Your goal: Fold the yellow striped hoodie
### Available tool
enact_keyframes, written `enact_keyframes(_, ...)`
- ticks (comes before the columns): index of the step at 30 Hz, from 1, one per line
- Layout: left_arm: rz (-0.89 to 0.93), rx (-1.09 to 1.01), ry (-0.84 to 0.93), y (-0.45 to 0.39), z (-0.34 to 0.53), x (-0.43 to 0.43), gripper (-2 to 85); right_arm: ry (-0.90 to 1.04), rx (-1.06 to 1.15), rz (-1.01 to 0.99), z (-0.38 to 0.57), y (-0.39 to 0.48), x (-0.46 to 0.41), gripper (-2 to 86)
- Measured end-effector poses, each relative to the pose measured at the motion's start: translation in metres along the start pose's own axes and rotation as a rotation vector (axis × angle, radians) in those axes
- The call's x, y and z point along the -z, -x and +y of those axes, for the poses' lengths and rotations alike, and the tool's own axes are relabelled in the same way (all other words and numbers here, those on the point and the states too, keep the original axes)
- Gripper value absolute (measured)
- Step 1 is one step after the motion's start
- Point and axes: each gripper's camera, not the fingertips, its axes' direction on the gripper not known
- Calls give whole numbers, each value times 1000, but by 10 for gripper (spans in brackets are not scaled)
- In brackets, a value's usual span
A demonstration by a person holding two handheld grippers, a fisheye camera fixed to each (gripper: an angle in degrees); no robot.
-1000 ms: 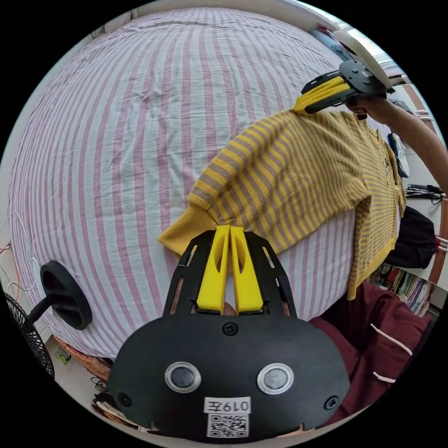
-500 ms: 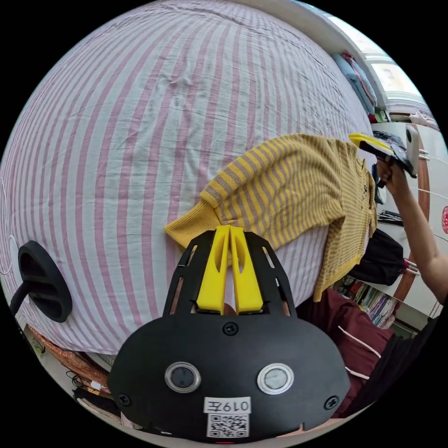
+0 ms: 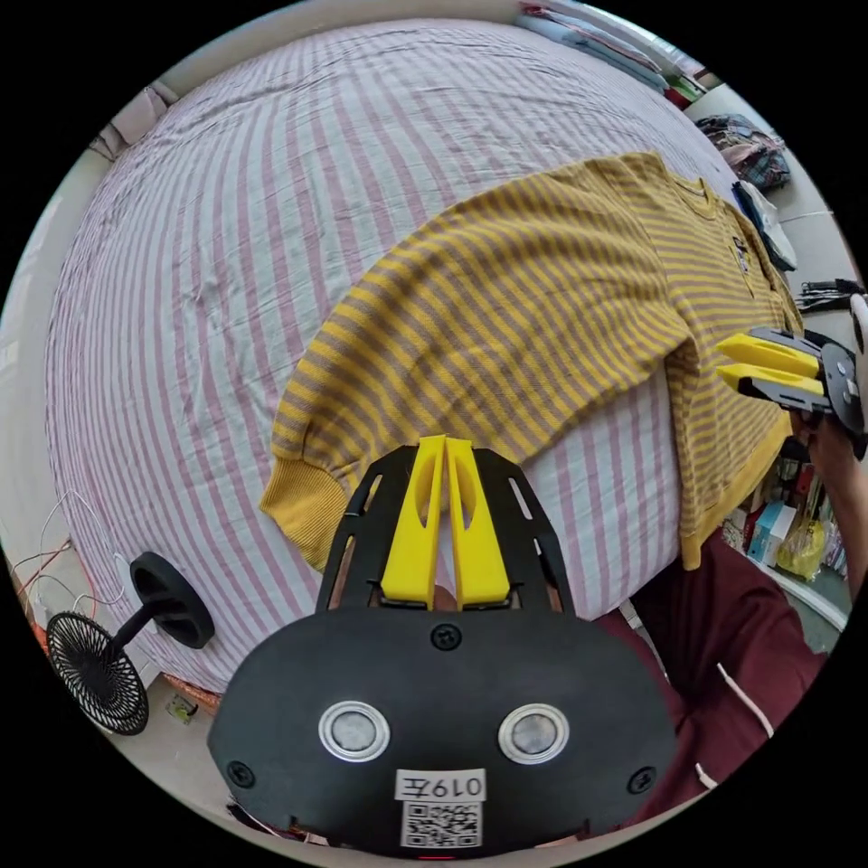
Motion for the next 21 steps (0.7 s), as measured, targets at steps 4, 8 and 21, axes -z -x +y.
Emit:
enact_keyframes(4,88,40,48,36,6,-35,6,11,-83,-76,-59,10,11,17)
enact_keyframes(8,164,10,-34,45,12,-18,6,-113,-120,-114,-106,32,102,-4)
enact_keyframes(21,329,-442,-71,-167,-3,37,6,-272,-428,-51,-52,-56,434,-6)
